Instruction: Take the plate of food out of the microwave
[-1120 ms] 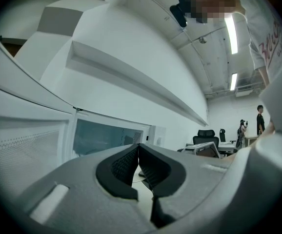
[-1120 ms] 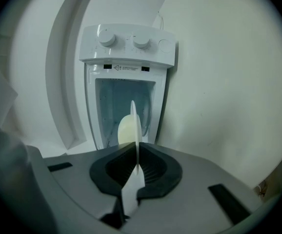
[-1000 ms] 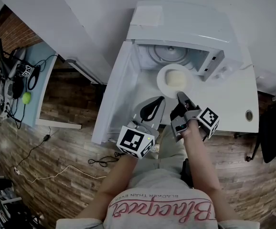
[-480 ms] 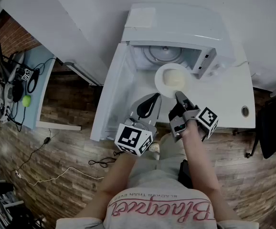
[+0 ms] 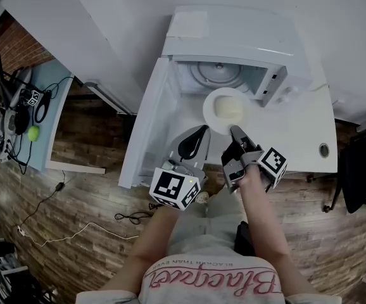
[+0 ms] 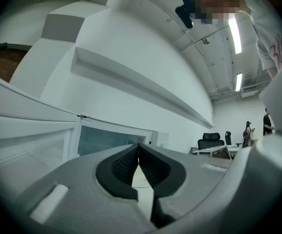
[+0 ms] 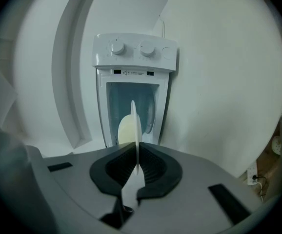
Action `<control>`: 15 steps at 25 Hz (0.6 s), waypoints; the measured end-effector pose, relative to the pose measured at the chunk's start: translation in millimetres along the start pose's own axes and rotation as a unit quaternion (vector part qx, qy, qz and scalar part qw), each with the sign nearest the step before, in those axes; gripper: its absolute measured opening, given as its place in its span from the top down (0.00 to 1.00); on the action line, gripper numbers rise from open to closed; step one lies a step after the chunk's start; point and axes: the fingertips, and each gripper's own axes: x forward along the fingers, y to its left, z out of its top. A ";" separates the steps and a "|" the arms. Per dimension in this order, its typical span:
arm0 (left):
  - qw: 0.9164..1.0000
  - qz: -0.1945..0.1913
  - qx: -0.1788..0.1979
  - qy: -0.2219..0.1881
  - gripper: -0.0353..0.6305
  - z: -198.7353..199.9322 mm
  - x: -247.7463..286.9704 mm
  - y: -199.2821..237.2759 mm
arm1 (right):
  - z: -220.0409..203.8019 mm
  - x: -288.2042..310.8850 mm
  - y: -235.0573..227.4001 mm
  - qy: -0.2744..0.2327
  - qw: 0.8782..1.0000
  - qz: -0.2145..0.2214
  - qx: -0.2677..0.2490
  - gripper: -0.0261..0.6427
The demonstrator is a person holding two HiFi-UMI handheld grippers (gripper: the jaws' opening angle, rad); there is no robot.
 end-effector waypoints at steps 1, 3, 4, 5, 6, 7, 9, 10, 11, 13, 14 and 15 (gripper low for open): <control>1.000 0.002 -0.002 0.002 0.94 -3.0 -0.2 1.6 | -1.5 -0.2 -2.6 0.003 1.000 0.001 0.000 0.93; 1.000 0.003 -0.008 0.004 0.94 -8.2 1.1 4.4 | -2.4 -1.5 -8.0 0.005 1.000 -0.002 0.000 0.93; 1.000 0.003 -0.012 0.004 0.94 -9.6 1.8 5.7 | -2.5 -2.3 -10.7 0.004 1.000 -0.004 0.000 0.93; 1.000 0.002 -0.015 0.003 0.94 -10.3 2.4 7.0 | -2.5 -3.1 -13.4 0.004 1.000 -0.007 0.000 0.93; 1.000 0.002 -0.018 0.002 0.94 -10.4 3.0 8.5 | -2.4 -3.8 -15.8 0.003 1.000 -0.010 0.001 0.93; 1.000 0.003 -0.020 0.002 0.94 -10.3 3.5 10.1 | -2.4 -4.6 -17.5 0.003 1.000 -0.012 0.002 0.93; 1.000 0.008 -0.024 0.001 0.94 -9.5 4.0 12.8 | -2.8 -7.0 -18.6 0.003 1.000 -0.014 0.003 0.93; 1.000 0.011 -0.026 0.000 0.94 -8.9 4.2 13.7 | -3.1 -8.5 -18.0 0.004 1.000 -0.014 0.003 0.93; 1.000 0.012 -0.026 0.000 0.94 -8.2 4.5 14.4 | -3.4 -9.9 -16.8 0.005 1.000 -0.014 0.003 0.93; 1.000 0.016 -0.025 0.000 0.94 -6.5 5.3 15.3 | -3.8 -12.5 -12.9 0.008 1.000 -0.013 0.001 0.93; 1.000 0.018 -0.025 0.000 0.94 -5.4 5.8 15.8 | -3.6 -13.5 -10.9 0.009 1.000 -0.012 0.001 0.93; 0.999 0.021 -0.025 -0.001 0.94 -3.9 6.5 16.4 | -3.1 -14.4 -9.0 0.010 1.000 -0.013 0.001 0.93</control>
